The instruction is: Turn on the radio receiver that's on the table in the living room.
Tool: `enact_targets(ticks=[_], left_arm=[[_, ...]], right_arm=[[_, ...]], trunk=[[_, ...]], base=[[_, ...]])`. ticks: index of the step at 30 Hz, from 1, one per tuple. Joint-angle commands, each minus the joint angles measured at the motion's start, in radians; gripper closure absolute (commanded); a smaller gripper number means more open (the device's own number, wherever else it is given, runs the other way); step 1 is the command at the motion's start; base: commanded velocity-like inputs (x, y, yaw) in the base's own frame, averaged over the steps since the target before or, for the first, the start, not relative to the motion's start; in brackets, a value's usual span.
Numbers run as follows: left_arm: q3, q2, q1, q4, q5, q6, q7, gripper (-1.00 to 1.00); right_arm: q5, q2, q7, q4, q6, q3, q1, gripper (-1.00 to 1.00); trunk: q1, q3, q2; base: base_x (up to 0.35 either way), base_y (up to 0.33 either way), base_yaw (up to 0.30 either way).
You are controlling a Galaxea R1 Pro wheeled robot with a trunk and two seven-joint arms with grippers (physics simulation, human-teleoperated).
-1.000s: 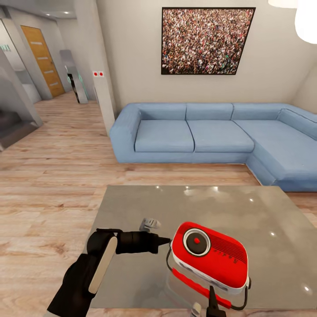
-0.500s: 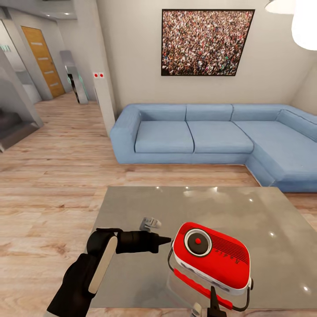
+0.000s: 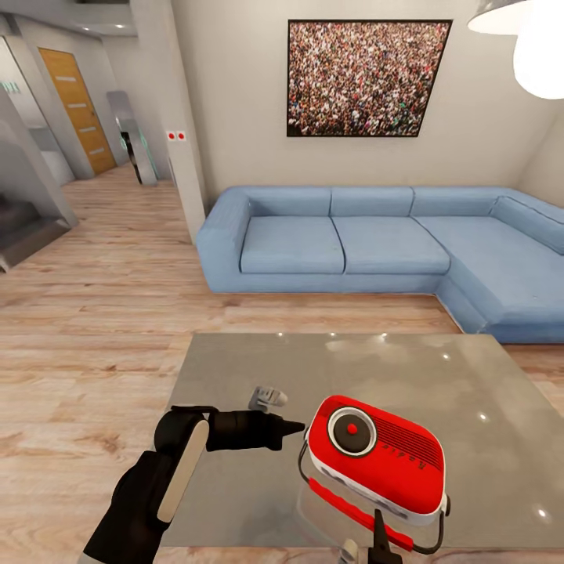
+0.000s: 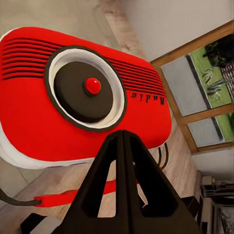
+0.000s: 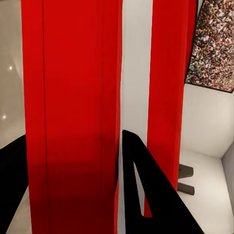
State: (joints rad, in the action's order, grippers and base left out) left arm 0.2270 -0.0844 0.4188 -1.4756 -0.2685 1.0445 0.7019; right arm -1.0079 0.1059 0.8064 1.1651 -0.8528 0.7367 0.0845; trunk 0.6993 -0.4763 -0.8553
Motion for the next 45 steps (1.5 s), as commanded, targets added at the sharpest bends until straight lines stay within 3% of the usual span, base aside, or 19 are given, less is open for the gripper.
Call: enact_targets(ticks=[1,5,16,18,21,24,28,33,41,43,45], left_arm=[[0.000,0.000,0.000,0.000,0.000,0.000,0.001,1.00],[-0.001,-0.002,0.000,-0.002,0.000,0.000,0.030,1.00],[-0.005,-0.016,0.000,-0.031,0.001,-0.002,0.062,1.00],[-0.004,-0.027,0.000,-0.031,0.003,-0.003,0.059,1.00],[-0.002,-0.065,0.001,-0.031,0.010,-0.003,0.052,1.00],[-0.001,-0.090,0.002,-0.032,0.013,-0.004,0.016,1.00],[0.000,-0.090,0.003,-0.032,0.007,-0.004,-0.041,1.00],[0.000,-0.090,0.007,-0.027,-0.004,0.000,-0.060,1.00],[0.001,-0.090,0.010,-0.024,-0.011,0.003,-0.089,1.00],[0.001,-0.090,0.011,-0.024,-0.027,0.003,-0.123,1.00],[0.006,-0.090,0.013,-0.024,-0.075,0.003,-0.177,1.00]], right_arm=[[-0.012,0.000,0.000,0.001,-0.008,0.000,0.000,1.00],[-0.012,0.000,0.000,0.001,-0.008,0.000,0.000,1.00],[-0.013,0.000,0.000,0.001,-0.008,0.001,0.000,1.00],[-0.013,0.001,0.000,0.001,-0.008,0.001,0.000,1.00],[-0.022,0.001,0.000,0.001,-0.008,0.001,0.000,1.00],[-0.055,-0.001,0.000,0.001,-0.008,0.000,0.000,1.00],[-0.082,-0.001,-0.001,0.001,-0.010,-0.002,0.000,1.00],[-0.090,-0.002,-0.001,0.001,-0.014,-0.002,-0.001,1.00],[-0.091,-0.006,-0.002,-0.025,-0.116,0.003,-0.001,1.00],[-0.093,-0.008,-0.002,-0.054,-0.152,0.004,-0.001,1.00],[-0.124,-0.009,-0.002,-0.083,-0.194,0.004,0.000,1.00]], trunk=[[-0.004,0.003,0.007],[-0.019,0.016,0.035],[-0.019,0.016,0.035],[-0.019,0.016,0.035],[-0.019,0.016,0.035],[-0.019,0.016,0.035],[-0.019,0.016,0.035],[-0.019,0.016,0.035],[-0.019,0.016,0.035],[-0.019,0.016,0.035],[-0.019,0.016,0.035]], base=[[0.000,0.000,0.000],[0.000,0.000,0.000],[0.000,0.000,0.000],[0.000,0.000,0.000],[0.000,0.000,0.000],[0.000,0.000,0.000],[0.000,0.000,0.000],[0.000,0.000,0.000],[0.000,0.000,0.000],[0.000,0.000,0.000],[0.000,0.000,0.000]])
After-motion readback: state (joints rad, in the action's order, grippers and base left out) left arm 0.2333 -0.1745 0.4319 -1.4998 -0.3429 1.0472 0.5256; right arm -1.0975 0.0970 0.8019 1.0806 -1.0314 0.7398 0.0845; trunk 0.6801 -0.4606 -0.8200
